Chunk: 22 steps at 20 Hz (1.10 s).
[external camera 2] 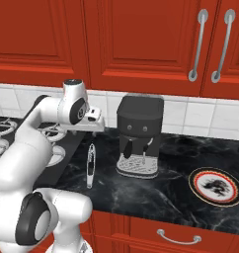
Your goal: Pick up the tongs from the counter and place them near the plate next to the oven.
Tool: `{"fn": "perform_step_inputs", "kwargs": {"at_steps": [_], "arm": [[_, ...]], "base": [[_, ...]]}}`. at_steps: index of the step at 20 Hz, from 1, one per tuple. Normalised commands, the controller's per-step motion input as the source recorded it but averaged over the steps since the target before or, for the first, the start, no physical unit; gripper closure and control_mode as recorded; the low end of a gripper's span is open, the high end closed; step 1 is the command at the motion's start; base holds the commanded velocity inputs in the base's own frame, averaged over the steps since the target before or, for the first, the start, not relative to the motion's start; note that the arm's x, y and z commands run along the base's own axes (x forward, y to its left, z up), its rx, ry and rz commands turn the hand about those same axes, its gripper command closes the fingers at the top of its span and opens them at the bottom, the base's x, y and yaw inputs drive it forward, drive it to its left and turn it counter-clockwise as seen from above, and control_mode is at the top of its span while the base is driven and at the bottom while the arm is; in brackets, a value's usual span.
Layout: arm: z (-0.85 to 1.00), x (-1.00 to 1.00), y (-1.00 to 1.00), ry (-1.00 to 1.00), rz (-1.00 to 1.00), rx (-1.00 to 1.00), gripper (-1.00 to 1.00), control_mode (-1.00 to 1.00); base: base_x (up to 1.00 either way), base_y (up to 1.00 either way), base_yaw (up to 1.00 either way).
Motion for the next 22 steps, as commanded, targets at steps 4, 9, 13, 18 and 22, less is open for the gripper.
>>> {"fn": "perform_step_inputs", "kwargs": {"at_steps": [4, 9, 13, 18, 22], "arm": [[-0.68, 0.0, 0.0, 0.0, 0.0, -0.07, -1.0, -1.0], [-0.62, 0.0, 0.0, 0.0, 0.0, -0.06, -1.0, -1.0], [-0.5, 0.01, 0.0, 0.02, 0.0, -0.03, -1.0, -1.0], [-0.44, 0.07, 0.0, 0.07, 0.0, 0.0, -1.0, -1.0], [-0.41, 0.11, 0.0, 0.08, 0.0, 0.0, -1.0, -1.0]], "base": [[0.0, 0.0, 0.0], [0.0, 0.0, 0.0], [0.0, 0.0, 0.0], [0.0, 0.0, 0.0], [0.0, 0.0, 0.0]]}}
